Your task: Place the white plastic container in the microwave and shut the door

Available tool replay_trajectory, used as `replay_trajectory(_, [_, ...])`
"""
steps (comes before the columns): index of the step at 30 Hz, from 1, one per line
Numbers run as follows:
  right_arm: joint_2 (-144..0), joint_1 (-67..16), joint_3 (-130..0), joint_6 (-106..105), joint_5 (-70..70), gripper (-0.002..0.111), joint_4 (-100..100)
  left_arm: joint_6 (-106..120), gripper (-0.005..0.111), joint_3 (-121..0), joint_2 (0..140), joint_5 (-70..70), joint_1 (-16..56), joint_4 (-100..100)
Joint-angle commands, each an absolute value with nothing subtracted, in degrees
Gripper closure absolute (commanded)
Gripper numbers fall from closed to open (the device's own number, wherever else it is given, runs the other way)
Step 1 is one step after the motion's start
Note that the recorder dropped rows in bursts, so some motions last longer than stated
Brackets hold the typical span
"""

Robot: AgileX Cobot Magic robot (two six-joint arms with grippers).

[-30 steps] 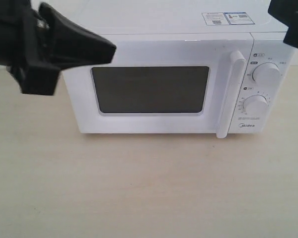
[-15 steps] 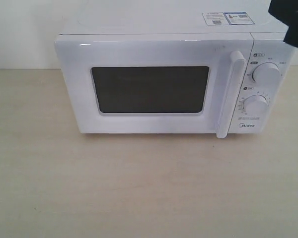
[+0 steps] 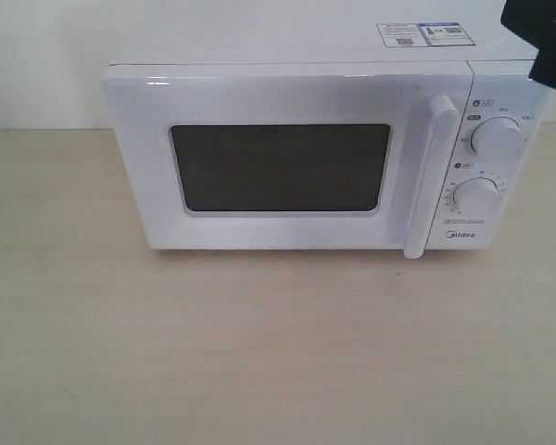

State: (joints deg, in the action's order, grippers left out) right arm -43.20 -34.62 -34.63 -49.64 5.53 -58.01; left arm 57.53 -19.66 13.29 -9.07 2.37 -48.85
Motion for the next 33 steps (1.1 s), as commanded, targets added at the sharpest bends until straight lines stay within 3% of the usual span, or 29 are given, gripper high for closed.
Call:
replay_trajectory(1, [-42.94, -34.28, -34.30, -49.83, 6.05, 0.108, -57.86, 56.94, 0.102, -15.19, 7.62, -7.29, 0.86, -48.35])
replay_trajectory(6, [-42.94, -34.28, -34.30, -49.83, 6.05, 0.108, -57.86, 56.94, 0.102, -11.29, 0.39, -7.11, 0.42, -46.62])
replay_trajectory(19, [-42.94, -34.28, -34.30, -49.83, 6.16, 0.108, -57.86, 56.94, 0.102, -7.64, 0.00, -5.44, 0.42, -43.62])
replay_trajectory(29, [-42.94, -34.28, -34.30, -49.83, 6.16, 0.108, -57.86, 49.71, 0.102, -7.42, 0.00, 9.40, 0.42, -53.89])
replay_trajectory(33, [-42.94, -34.28, -34.30, -49.83, 6.16, 0.108, -57.86, 28.27, 0.102, -6.21, 0.00, 2.26, 0.42, -23.65])
